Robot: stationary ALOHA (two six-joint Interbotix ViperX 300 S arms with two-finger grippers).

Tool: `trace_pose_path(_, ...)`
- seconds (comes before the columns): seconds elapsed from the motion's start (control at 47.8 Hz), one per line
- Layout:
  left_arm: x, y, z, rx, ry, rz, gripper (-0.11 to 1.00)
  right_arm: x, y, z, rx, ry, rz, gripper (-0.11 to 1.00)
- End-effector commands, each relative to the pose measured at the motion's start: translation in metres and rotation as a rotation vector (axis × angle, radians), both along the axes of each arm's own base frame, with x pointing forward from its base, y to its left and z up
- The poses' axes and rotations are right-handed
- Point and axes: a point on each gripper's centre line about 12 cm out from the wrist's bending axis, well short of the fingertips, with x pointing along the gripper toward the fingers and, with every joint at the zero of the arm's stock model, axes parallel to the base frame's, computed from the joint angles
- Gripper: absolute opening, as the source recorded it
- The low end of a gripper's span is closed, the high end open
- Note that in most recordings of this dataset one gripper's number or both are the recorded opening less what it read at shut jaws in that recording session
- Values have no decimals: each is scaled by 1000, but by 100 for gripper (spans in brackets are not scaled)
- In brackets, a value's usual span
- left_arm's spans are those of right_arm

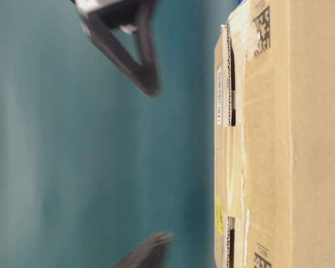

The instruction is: Apply tape along the seams of the closed cardboard box to seal it securely.

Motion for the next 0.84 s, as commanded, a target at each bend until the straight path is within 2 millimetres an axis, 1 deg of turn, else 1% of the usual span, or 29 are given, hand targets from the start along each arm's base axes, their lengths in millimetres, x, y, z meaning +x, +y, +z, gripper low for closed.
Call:
trace_pose_path(0.0,-13,0,16,-8,-47,-1,0,-16,0,19,-2,-54,4,0)
trace_pose_path(0.23,-59,1,25,-18,-101,-11,0,-65,0,27,1,-79,13,0)
trace_pose_path(0.376,-80,2,25,-21,-129,-13,0,-91,0,27,3,-87,19,0)
trace_pose_path(0.46,-91,2,21,-22,-142,-16,0,-101,1,24,4,-83,22,0)
trace_pose_path(0.606,-108,3,10,-27,-136,-18,0,-116,1,9,5,-57,25,0)
trace_pose_path(0.815,-121,3,-8,-67,-87,-13,0,-126,1,-11,5,-14,26,0)
